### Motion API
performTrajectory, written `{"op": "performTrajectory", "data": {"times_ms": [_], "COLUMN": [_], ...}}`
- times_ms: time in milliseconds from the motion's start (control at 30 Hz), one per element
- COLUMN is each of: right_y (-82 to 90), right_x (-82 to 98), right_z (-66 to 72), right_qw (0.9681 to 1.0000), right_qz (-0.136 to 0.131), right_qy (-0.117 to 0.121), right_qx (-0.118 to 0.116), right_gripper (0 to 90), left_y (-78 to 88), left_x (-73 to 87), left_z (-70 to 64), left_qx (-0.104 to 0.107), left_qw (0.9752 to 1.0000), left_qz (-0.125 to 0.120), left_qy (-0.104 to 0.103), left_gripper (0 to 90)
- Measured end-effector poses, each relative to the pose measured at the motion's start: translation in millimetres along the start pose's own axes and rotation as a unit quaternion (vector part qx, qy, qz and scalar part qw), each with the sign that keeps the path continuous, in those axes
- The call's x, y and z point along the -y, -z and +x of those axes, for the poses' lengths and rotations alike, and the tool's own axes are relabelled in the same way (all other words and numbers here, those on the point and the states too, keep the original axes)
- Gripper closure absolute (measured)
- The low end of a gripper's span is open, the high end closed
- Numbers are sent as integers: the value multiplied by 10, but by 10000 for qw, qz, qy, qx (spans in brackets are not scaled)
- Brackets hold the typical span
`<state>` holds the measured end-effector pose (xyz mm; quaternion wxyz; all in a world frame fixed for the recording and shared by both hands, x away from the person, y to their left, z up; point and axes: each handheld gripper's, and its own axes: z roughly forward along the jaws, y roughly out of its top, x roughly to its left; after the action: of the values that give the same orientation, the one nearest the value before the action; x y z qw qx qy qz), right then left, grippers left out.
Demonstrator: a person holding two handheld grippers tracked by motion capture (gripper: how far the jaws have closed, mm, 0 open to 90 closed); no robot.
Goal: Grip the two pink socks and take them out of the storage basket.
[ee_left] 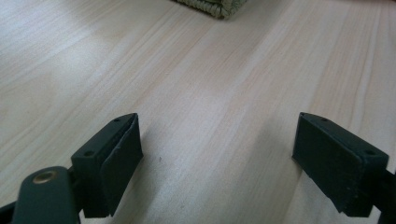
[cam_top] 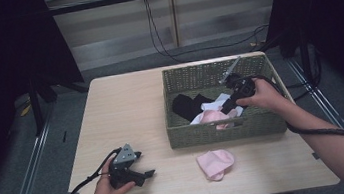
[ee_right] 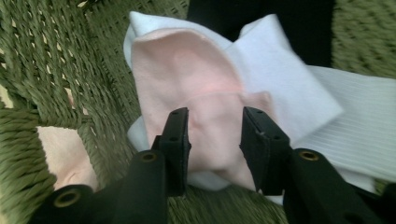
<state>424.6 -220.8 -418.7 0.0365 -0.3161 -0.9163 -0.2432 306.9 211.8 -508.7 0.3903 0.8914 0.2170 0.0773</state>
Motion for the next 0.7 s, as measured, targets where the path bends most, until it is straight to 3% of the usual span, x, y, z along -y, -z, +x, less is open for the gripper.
{"op": "performTrajectory", "data": {"times_ms": [100,200,333,500,700], "right_y": [-111,-147,-121,-155,-252], "right_x": [-4,-34,-84,-50,-34], "right_z": [-6,-23,-70,-149,-197], "right_qw": [10000,9999,9995,9992,9994], "right_qz": [31,-104,-265,-207,-154], "right_qy": [23,71,-57,-93,-99], "right_qx": [-91,-11,185,321,300], "right_gripper": [526,513,473,471,493], "left_y": [0,0,0,0,0], "left_x": [0,0,0,0,0], "left_z": [0,1,0,0,0], "left_qx": [3,4,3,4,4], "left_qw": [10000,10000,10000,10000,10000], "left_qz": [-2,-1,0,0,-1], "left_qy": [3,2,0,-1,0], "left_gripper": [149,148,148,148,148]}}
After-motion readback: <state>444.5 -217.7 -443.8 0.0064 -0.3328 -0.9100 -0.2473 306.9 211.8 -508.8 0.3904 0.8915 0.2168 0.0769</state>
